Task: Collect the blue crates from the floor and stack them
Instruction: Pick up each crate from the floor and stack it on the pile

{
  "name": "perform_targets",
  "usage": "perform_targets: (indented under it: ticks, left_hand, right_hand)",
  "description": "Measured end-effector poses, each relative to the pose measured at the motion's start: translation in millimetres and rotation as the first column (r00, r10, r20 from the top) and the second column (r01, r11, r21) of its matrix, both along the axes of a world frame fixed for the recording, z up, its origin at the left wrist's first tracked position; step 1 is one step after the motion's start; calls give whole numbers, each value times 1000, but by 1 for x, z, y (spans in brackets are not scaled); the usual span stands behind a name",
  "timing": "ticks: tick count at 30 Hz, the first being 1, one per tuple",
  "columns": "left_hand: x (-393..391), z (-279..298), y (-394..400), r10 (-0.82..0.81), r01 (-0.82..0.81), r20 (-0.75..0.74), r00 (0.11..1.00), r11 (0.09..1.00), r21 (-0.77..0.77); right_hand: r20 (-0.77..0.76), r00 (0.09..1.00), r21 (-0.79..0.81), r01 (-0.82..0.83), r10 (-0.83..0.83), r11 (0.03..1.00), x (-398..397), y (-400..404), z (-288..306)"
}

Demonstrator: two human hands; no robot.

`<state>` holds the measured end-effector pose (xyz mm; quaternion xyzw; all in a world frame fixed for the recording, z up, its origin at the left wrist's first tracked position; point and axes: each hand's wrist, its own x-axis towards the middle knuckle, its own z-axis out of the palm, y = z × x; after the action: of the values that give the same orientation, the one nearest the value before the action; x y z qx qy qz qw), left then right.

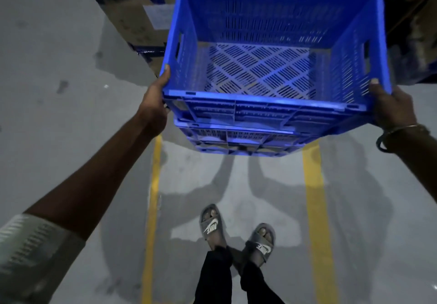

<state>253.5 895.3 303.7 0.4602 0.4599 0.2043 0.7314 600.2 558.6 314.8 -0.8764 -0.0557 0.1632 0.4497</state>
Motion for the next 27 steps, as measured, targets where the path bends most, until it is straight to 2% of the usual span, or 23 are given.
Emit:
perform_targets:
  ticks: [4, 7, 19, 27]
  left_hand:
    - [-13, 0, 6, 21, -20, -50, 999, 999, 36]
    - [-12, 4, 6, 35, -32, -70, 997, 998, 47]
    - [-11, 3, -8, 78, -68, -104, 991, 993, 93]
    - [-17, -1, -17, 165, -147, -152, 975, 982, 119]
  right_hand:
    - [3, 1000, -54, -18, 18, 998, -8, 16, 0]
    - [64, 998, -88, -19, 25, 996, -12, 25, -1]
    - [76, 994, -106, 86, -78, 991, -28, 26, 9]
    - [71, 996, -129, 66, -57, 989, -36, 17, 11]
